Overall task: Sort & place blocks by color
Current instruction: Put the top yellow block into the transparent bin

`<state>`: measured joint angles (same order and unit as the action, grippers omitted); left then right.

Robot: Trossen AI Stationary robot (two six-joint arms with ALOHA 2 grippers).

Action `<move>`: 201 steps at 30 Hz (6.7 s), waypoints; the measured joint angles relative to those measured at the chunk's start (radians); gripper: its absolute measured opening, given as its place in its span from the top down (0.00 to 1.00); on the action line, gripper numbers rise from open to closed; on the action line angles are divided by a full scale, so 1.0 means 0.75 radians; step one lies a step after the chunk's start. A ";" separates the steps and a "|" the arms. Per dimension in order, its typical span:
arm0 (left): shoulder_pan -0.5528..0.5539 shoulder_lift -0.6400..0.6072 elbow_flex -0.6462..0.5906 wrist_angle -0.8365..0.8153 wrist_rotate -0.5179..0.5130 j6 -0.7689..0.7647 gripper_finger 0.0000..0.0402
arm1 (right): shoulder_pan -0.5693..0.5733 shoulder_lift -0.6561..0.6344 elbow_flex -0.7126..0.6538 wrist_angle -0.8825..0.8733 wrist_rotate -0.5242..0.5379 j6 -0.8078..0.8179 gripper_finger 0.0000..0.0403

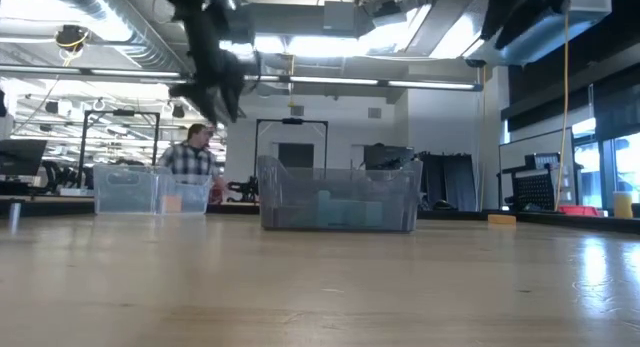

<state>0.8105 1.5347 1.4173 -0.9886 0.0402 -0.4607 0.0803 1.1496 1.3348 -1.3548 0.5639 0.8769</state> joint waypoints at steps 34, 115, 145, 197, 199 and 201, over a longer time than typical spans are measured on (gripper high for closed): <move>-0.448 -0.207 0.050 -0.014 -0.004 0.070 0.52 | -1.116 0.642 0.000 0.235 -0.396 -0.228 0.47; -0.442 -0.206 0.049 -0.008 -0.211 0.069 0.52 | -1.160 0.961 -0.076 0.737 -0.700 -0.621 0.47; -0.442 -0.206 0.049 -0.009 -0.212 0.060 0.52 | -1.194 0.953 -0.212 0.802 -0.745 -0.507 0.47; -0.440 -0.206 0.049 -0.007 -0.138 -0.153 0.52 | -1.082 0.959 -0.110 0.950 -0.545 -1.038 0.68; -0.433 -0.206 0.049 -0.006 -0.097 -0.167 0.52 | -1.056 0.959 -0.052 0.942 -0.541 -1.075 0.68; -0.421 -0.206 0.049 -0.006 -0.057 -0.185 0.52 | -1.026 0.958 0.003 0.905 -0.524 -1.108 0.68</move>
<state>0.4948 1.3800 1.4544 -0.9933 -0.0025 -0.5995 -0.6893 1.8683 1.3374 -0.6760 0.1706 0.0460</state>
